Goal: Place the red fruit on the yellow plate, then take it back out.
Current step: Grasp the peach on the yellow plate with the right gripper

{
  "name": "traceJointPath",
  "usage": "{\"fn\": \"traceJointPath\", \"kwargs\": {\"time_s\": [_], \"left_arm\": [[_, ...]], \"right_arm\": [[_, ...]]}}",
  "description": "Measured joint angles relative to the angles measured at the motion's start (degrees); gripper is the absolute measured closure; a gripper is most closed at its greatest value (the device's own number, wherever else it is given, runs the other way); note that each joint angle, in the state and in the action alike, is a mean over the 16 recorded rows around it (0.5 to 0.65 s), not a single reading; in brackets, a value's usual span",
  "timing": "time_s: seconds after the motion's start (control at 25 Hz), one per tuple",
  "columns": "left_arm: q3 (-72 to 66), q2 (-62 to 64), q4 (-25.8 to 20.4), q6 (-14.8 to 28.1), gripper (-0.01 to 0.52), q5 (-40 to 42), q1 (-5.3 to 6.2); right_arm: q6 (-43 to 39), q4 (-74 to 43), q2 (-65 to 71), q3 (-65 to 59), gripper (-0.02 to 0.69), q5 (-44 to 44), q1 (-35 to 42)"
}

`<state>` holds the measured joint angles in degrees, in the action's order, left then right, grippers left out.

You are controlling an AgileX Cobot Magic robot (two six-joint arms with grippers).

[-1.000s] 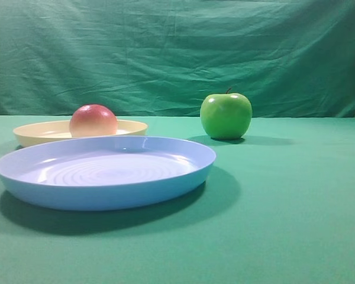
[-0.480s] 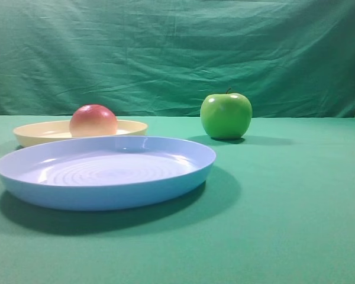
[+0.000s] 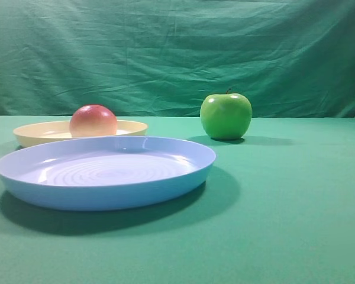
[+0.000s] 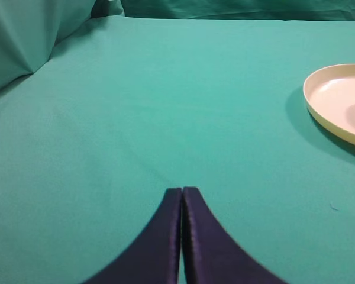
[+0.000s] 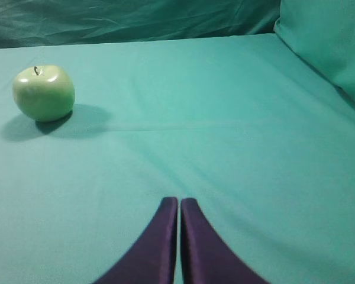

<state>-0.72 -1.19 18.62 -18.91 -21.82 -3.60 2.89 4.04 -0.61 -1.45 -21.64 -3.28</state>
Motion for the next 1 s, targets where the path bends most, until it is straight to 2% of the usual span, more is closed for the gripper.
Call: {"fn": "traceJointPath", "kwargs": {"time_s": [0.48,1.0], "left_arm": [[0.0,0.0,0.0,0.0,0.514,0.0,0.0],[0.0,0.0,0.0,0.0,0.514,0.0,0.0]], "right_arm": [[0.79,0.0,1.73,3.33,0.665,2.08,0.0],[0.8,0.61,16.78,21.65,0.665,-0.48,-2.11]]}}
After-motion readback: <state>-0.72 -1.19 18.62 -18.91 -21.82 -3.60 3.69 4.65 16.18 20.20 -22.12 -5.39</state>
